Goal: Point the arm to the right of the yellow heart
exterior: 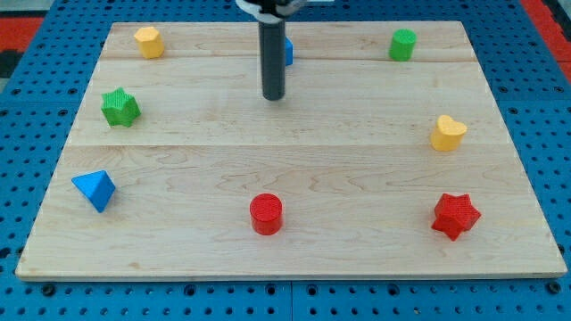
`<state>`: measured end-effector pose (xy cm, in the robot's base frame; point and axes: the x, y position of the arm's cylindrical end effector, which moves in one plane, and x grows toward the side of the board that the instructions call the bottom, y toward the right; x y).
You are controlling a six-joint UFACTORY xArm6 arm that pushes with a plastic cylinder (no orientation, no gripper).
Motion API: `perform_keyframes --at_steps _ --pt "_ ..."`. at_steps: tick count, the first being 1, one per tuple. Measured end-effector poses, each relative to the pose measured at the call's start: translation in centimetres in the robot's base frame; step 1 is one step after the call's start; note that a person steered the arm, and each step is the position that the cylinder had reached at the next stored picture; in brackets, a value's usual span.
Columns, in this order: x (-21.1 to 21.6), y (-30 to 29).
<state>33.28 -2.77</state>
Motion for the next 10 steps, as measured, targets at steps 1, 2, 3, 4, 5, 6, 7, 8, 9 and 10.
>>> perform_keyframes --at_steps 1,2,3,4,5,6,7,8,9,10 --pt "-3.6 0.1" --pt "-4.9 0.1" --pt "-4.3 0.5" --pt "1.2 2.4" --pt "7.7 4.1" --pt "9.9 12.9" --pt "6.7 18.3" --pt "3.1 21.7" --pt "9.1 31.0" --pt "11.4 28.5"
